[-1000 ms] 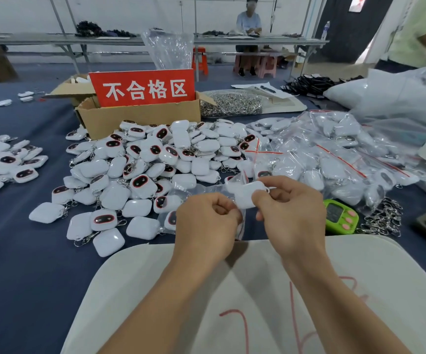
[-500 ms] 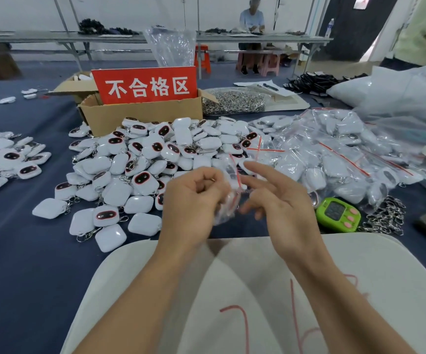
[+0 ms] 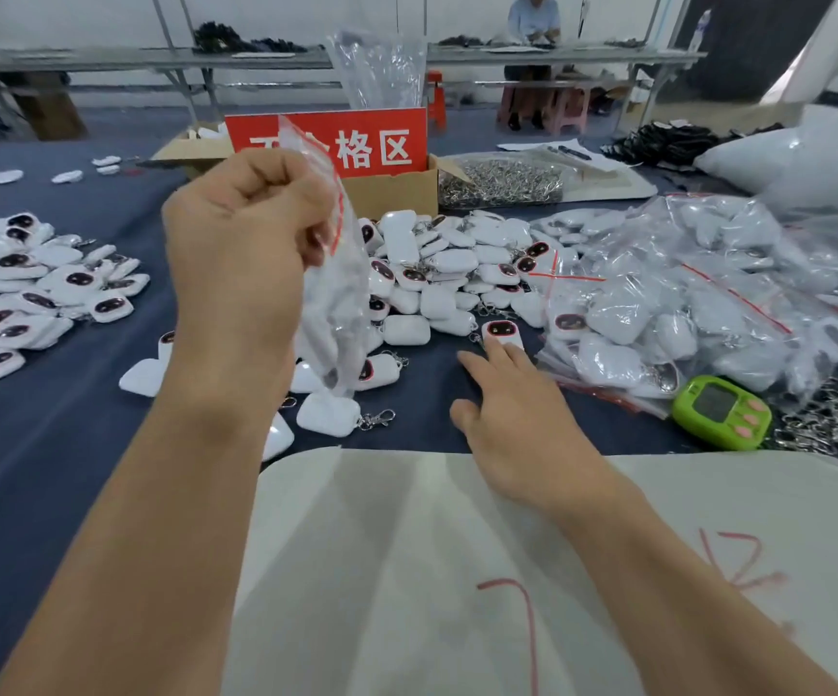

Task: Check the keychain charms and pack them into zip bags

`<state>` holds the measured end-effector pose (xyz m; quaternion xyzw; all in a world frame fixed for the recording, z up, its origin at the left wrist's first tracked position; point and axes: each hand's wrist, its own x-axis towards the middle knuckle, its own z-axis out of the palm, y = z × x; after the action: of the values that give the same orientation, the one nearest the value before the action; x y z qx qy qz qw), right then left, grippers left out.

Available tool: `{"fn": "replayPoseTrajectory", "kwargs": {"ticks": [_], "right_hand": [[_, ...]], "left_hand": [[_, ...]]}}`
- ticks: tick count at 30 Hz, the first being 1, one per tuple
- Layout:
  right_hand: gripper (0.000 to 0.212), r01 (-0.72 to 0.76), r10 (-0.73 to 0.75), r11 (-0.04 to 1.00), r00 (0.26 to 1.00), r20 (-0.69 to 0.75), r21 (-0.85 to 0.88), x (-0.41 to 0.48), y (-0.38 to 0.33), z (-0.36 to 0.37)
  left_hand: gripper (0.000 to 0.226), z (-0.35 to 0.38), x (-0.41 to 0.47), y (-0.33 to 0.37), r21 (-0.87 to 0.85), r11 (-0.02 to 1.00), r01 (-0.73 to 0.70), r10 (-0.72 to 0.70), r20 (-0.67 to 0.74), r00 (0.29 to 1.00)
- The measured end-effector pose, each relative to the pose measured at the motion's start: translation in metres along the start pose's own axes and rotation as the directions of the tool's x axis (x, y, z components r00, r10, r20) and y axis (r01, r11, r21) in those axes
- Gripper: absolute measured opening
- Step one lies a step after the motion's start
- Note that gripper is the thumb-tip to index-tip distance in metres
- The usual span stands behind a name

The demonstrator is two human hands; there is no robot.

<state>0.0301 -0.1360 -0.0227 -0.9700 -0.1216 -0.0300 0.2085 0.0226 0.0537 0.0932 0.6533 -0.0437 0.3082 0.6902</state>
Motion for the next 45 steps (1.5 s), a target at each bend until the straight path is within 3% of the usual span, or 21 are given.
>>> {"fn": "replayPoseTrajectory", "kwargs": {"ticks": [2, 4, 7, 9, 11, 16, 20, 22, 25, 27, 29, 32, 37, 40, 45], "right_hand": [[0.06, -0.051, 0.06, 0.986, 0.997, -0.055, 0.157, -0.004, 0.0, -0.003], [0.057, -0.095, 0.134, 0.962, 0.981, -0.139, 0.256, -0.007, -0.002, -0.008], [0.058, -0.055, 0.088, 0.984, 0.977, -0.194, 0.171, -0.011, -0.001, -0.015], [0.05, 0.029, -0.027, 0.999, 0.998, -0.06, 0.036, -0.013, 0.0, -0.017], [0.033, 0.004, -0.004, 1.0, 1.0, 0.012, 0.006, -0.014, 0.001, -0.02], [0.019, -0.101, 0.103, 0.994, 0.993, -0.064, 0.038, -0.019, 0.002, -0.019], [0.051, -0.131, 0.186, 0.97, 0.943, -0.275, 0.206, -0.028, 0.005, -0.023], [0.05, -0.136, 0.242, 0.942, 0.908, -0.342, 0.306, -0.031, 0.009, -0.026], [0.013, -0.107, 0.272, 0.908, 0.885, -0.378, 0.405, -0.029, 0.014, -0.023], [0.006, -0.124, 0.335, 0.846, 0.88, -0.336, 0.519, -0.026, 0.014, -0.021], [0.009, -0.142, 0.364, 0.748, 0.905, -0.222, 0.648, -0.026, 0.011, -0.022], [0.014, -0.126, 0.25, 0.492, 0.968, -0.001, 0.862, -0.029, 0.0, -0.027], [0.026, -0.136, 0.125, 0.214, 0.986, 0.111, 0.967, -0.026, -0.006, -0.03], [0.03, -0.105, 0.085, 0.213, 0.992, 0.088, 0.971, -0.026, -0.004, -0.029], [0.026, -0.079, 0.149, 0.352, 0.988, 0.028, 0.933, -0.026, -0.004, -0.028]], "left_hand": [[0.023, 0.009, -0.007, -0.006, 0.188, 0.98, -0.063, 0.053, 0.059, 0.997], [0.021, 0.026, -0.021, -0.021, 0.423, 0.903, -0.076, 0.005, 0.167, 0.986], [0.019, 0.052, -0.053, -0.052, 0.717, 0.687, -0.12, -0.158, 0.308, 0.938], [0.014, 0.063, -0.074, -0.07, 0.764, 0.638, -0.097, -0.247, 0.322, 0.914], [0.014, 0.068, -0.087, -0.082, 0.76, 0.646, -0.072, -0.278, 0.322, 0.905], [0.009, 0.065, -0.09, -0.083, 0.726, 0.683, -0.076, -0.27, 0.347, 0.898], [0.012, 0.063, -0.094, -0.084, 0.773, 0.622, -0.128, -0.292, 0.381, 0.877], [0.016, 0.065, -0.096, -0.084, 0.789, 0.589, -0.172, -0.245, 0.377, 0.893], [0.013, 0.068, -0.099, -0.082, 0.723, 0.678, -0.131, -0.148, 0.309, 0.94], [0.008, 0.068, -0.097, -0.083, 0.553, 0.833, 0.003, -0.171, 0.251, 0.953], [0.018, 0.066, -0.092, -0.083, 0.419, 0.896, 0.148, -0.258, 0.219, 0.941], [0.018, 0.064, -0.087, -0.08, 0.251, 0.918, 0.308, -0.37, 0.253, 0.894], [0.026, 0.062, -0.08, -0.074, -0.003, 0.83, 0.557, -0.525, 0.331, 0.784], [0.026, 0.058, -0.077, -0.071, -0.072, 0.797, 0.599, -0.542, 0.354, 0.763], [0.024, 0.055, -0.074, -0.07, -0.092, 0.791, 0.604, -0.502, 0.466, 0.729]]}}
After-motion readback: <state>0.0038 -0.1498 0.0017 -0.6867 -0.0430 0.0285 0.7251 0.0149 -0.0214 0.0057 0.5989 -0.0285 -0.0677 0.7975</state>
